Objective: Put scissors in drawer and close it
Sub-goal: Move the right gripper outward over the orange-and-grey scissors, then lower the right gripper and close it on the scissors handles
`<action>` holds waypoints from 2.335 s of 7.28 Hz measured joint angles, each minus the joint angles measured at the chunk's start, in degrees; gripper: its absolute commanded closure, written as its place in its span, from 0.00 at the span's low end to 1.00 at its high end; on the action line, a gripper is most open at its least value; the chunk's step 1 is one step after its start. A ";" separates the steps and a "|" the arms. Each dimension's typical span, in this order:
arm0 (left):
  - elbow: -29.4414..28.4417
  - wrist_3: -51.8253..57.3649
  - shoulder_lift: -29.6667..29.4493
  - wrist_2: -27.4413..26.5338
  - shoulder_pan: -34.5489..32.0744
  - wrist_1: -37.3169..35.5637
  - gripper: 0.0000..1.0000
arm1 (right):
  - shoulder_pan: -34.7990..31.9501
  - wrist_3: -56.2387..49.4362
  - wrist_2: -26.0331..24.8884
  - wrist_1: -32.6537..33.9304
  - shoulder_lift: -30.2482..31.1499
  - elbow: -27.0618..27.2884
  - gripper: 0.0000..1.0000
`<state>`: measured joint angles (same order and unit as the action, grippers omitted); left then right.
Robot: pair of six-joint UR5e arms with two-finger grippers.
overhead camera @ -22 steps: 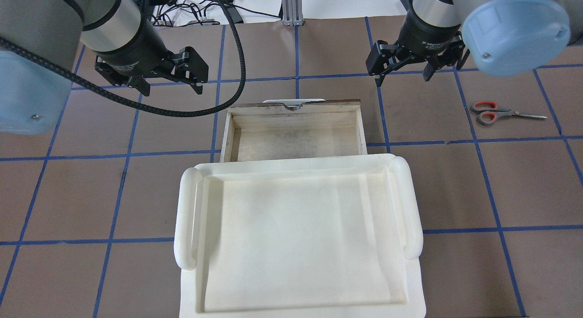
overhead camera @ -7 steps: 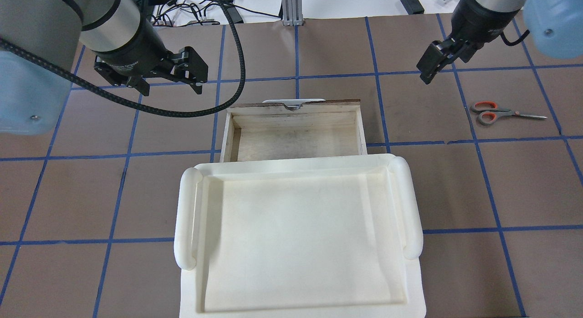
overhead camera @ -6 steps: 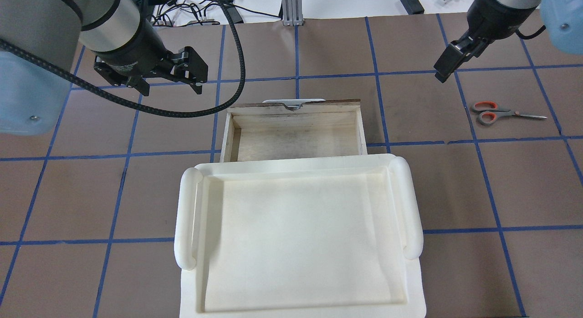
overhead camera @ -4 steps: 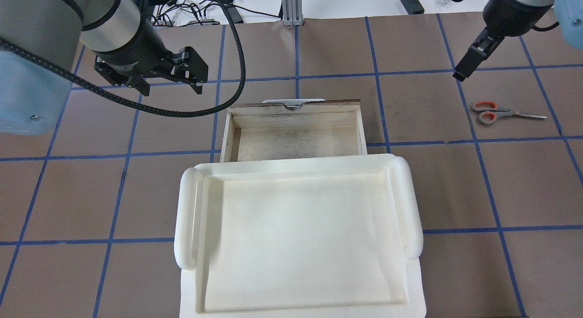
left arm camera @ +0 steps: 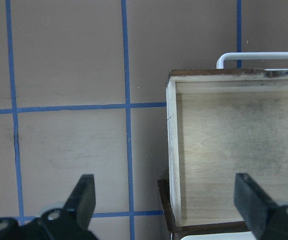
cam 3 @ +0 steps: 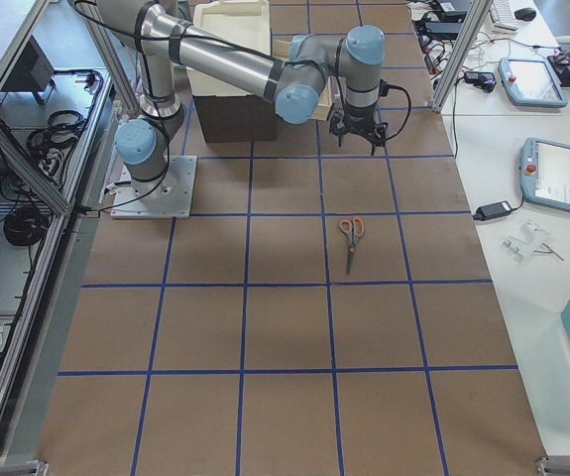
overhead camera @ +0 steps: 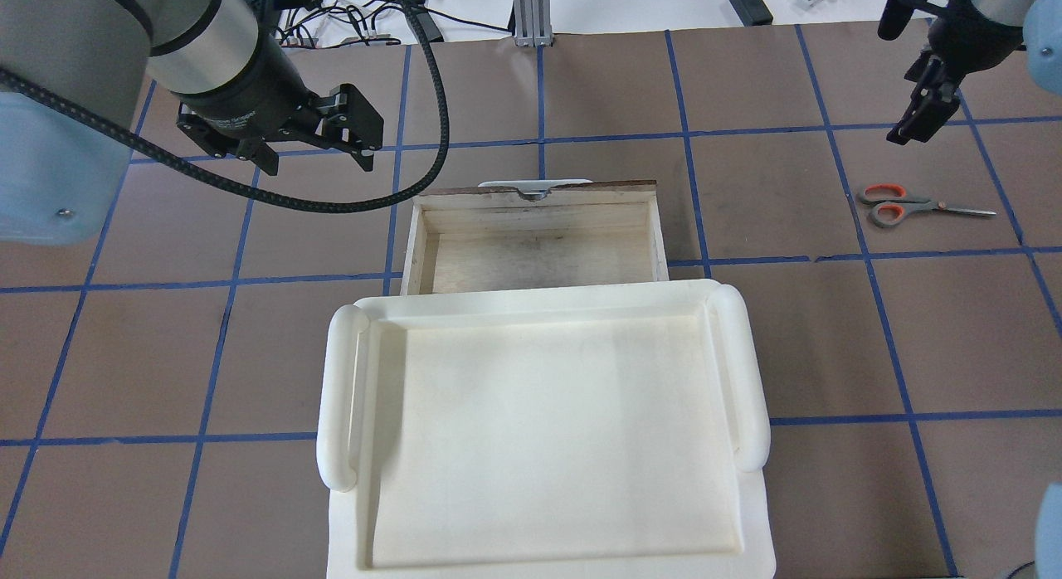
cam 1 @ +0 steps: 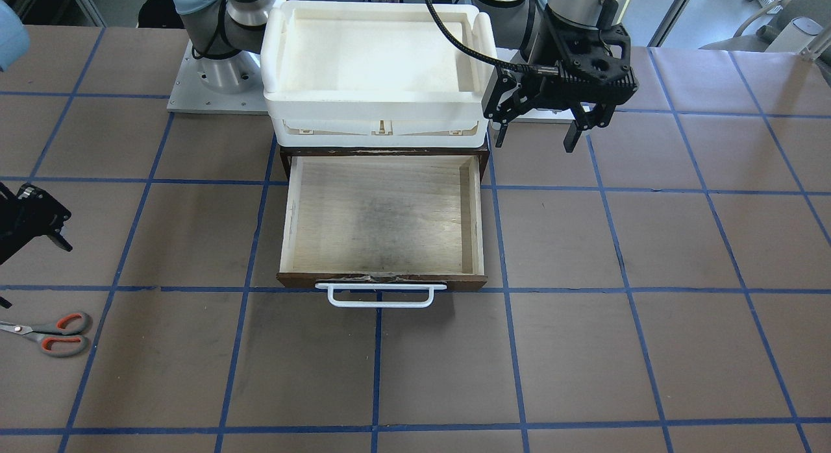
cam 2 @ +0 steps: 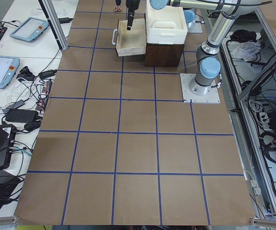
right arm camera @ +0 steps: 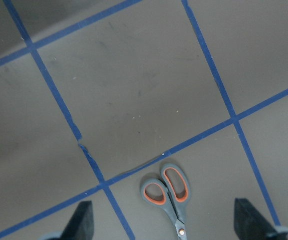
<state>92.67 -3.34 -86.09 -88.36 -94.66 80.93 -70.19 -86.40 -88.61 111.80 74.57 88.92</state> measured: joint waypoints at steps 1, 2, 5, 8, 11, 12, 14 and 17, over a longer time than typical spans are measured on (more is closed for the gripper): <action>0.00 0.05 0.21 -0.04 0.00 0.21 0.00 | 0.88 -3.40 -0.96 2.06 -2.30 -0.12 0.01; 0.04 0.08 0.47 -0.24 0.00 0.46 0.00 | 1.69 -7.24 -1.89 3.78 -4.38 -0.19 0.02; 0.13 0.03 1.06 0.04 0.00 0.55 0.00 | 4.90 -19.13 -1.93 9.38 -10.37 -0.19 0.01; 0.20 0.00 0.90 0.21 0.00 0.61 0.00 | 8.00 -25.04 -1.90 10.09 -15.34 -0.15 0.01; 0.65 -0.06 1.27 -0.14 -0.13 0.92 0.00 | 9.52 -27.14 -1.98 10.98 -18.33 -0.15 0.01; 0.83 -0.02 1.50 -0.23 -0.13 1.00 0.00 | 9.58 -27.38 -2.02 11.37 -19.38 -0.15 0.01; 1.20 -0.48 1.64 0.60 -0.20 1.13 0.00 | 9.63 -27.67 -2.37 12.00 -21.10 -0.15 0.10; 1.49 -0.07 2.17 1.81 -0.23 1.16 0.00 | 9.63 -27.89 -2.76 12.12 -21.60 -0.17 1.00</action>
<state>94.17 -3.41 -83.92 -86.55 -94.89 82.09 -60.56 -114.29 -91.36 123.92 52.97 88.75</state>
